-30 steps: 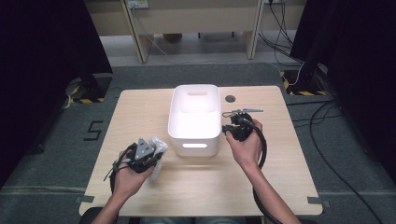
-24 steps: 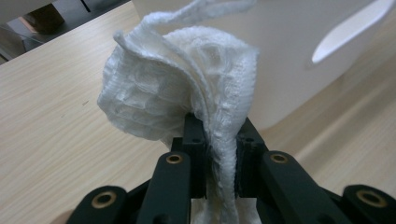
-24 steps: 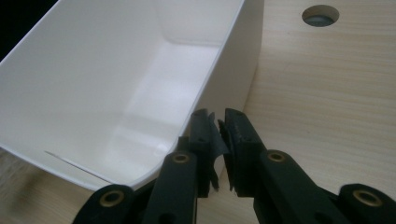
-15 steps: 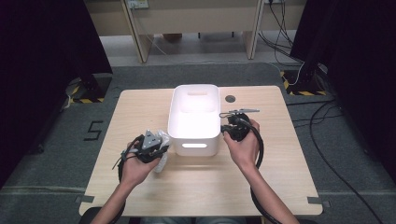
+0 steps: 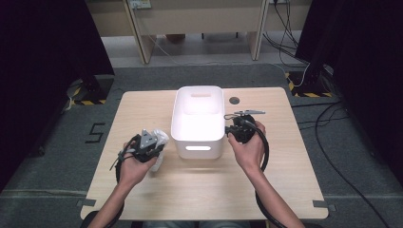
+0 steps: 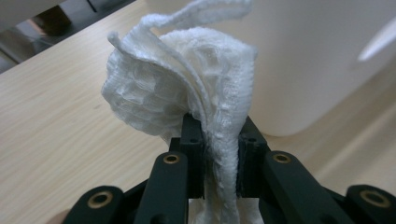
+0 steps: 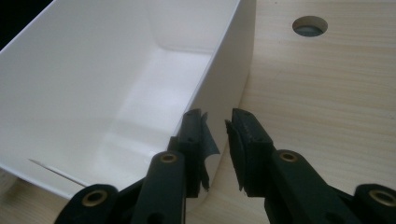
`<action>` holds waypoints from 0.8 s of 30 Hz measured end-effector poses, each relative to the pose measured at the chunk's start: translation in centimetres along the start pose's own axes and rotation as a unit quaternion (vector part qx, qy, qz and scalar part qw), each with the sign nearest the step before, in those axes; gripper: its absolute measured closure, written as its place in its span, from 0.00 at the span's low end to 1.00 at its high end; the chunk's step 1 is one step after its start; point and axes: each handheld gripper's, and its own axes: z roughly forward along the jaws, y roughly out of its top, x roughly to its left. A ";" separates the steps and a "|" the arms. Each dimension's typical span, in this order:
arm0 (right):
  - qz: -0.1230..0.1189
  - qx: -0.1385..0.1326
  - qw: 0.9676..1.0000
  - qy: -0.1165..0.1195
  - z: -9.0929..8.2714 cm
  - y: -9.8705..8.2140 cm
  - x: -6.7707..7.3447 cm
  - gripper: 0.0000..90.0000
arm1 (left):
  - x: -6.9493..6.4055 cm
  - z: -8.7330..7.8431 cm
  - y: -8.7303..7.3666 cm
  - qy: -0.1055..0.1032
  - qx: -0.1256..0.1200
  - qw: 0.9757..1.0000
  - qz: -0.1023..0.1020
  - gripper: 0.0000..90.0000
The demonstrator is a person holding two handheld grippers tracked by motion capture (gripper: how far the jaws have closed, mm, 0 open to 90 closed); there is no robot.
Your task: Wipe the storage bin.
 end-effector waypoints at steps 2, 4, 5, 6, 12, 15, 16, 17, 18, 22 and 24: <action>-0.001 -0.001 1.000 -0.001 0.0 0.0 -0.1 0.82 | 1.1 0.4 0.0 0.010 0.003 1.000 -0.004 0.85; 0.002 0.000 1.000 -0.001 0.0 0.0 -0.1 0.82 | 1.6 0.7 0.0 0.014 0.005 1.000 -0.011 0.85; 0.001 -0.001 1.000 -0.001 0.0 0.1 -0.2 0.82 | 2.7 1.5 0.0 0.022 0.013 0.999 -0.020 0.84; 0.001 -0.002 1.000 -0.001 0.0 0.1 -0.2 0.82 | 3.2 1.9 -0.1 0.025 0.018 0.999 -0.026 0.84; 0.005 0.000 1.000 0.000 0.1 0.0 -0.4 0.82 | 4.7 4.8 -1.7 0.022 0.042 0.997 -0.065 0.82; 0.006 0.000 1.000 0.000 0.2 0.0 -0.6 0.81 | 4.9 6.5 -2.9 0.018 0.058 0.995 -0.083 0.77; 0.008 0.000 1.000 0.000 0.2 0.0 -0.6 0.80 | 4.9 6.8 -3.1 0.019 0.063 0.994 -0.084 0.76; 0.007 0.000 1.000 0.001 0.2 0.0 -0.6 0.80 | 4.9 7.1 -3.3 0.022 0.062 0.994 -0.089 0.74; 0.008 0.000 1.000 0.001 0.2 0.0 -0.6 0.80 | 4.9 7.2 -3.4 0.022 0.061 0.994 -0.091 0.71; 0.011 -0.002 1.000 0.000 0.3 0.0 -0.8 0.77 | 4.9 7.4 -3.4 0.025 0.049 0.993 -0.105 0.57; 0.013 -0.003 1.000 0.001 0.3 0.1 -0.9 0.76 | 5.1 7.1 -3.1 0.029 0.039 0.993 -0.105 0.48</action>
